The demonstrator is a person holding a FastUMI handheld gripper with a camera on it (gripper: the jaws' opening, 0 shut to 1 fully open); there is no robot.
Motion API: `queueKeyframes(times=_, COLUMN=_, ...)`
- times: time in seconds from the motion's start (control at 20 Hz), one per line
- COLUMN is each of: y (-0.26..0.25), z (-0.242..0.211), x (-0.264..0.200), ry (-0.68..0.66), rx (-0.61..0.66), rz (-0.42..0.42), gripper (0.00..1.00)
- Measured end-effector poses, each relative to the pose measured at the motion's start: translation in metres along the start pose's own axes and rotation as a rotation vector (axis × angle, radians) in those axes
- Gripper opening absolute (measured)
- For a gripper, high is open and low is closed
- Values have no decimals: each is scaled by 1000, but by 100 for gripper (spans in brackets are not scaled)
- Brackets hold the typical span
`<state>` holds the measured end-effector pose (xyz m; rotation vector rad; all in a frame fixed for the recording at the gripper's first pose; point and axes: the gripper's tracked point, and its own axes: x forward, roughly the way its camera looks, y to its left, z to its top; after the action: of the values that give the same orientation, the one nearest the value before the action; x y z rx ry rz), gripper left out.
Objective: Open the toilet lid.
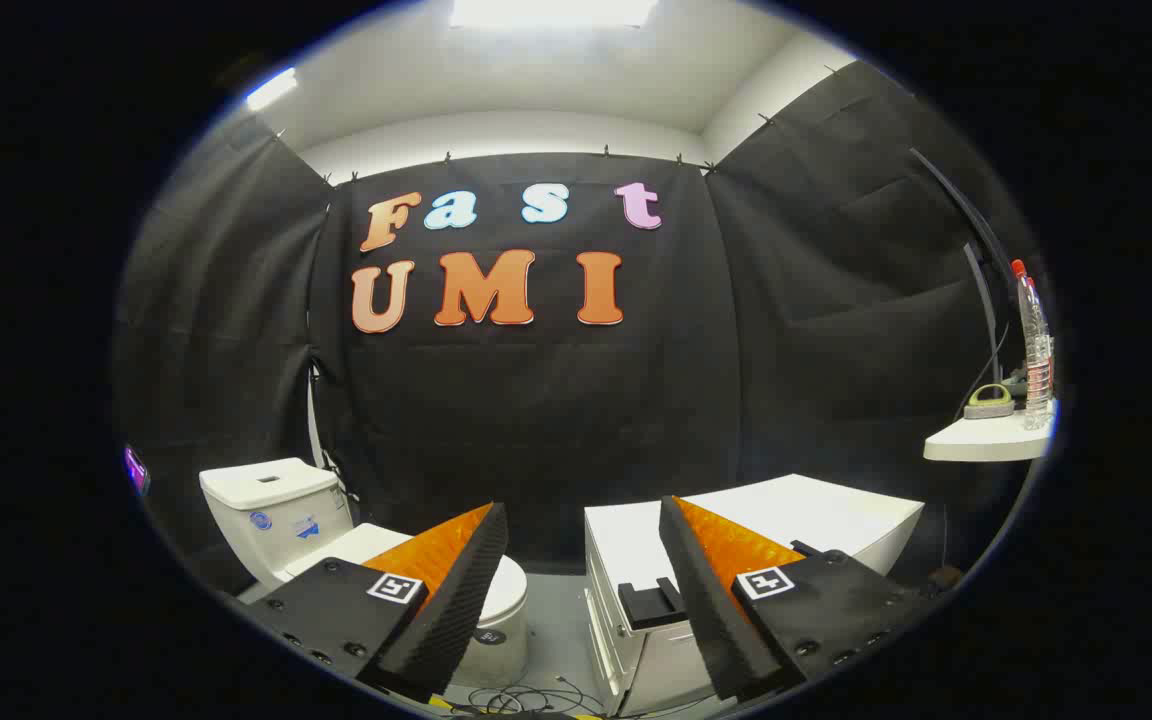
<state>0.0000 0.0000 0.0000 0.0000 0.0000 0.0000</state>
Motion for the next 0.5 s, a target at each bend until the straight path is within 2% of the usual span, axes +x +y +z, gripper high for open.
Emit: queueKeyframes(times=0.5, y=-2, z=-2, x=2, ry=17, rx=9, rz=0, gripper=98)
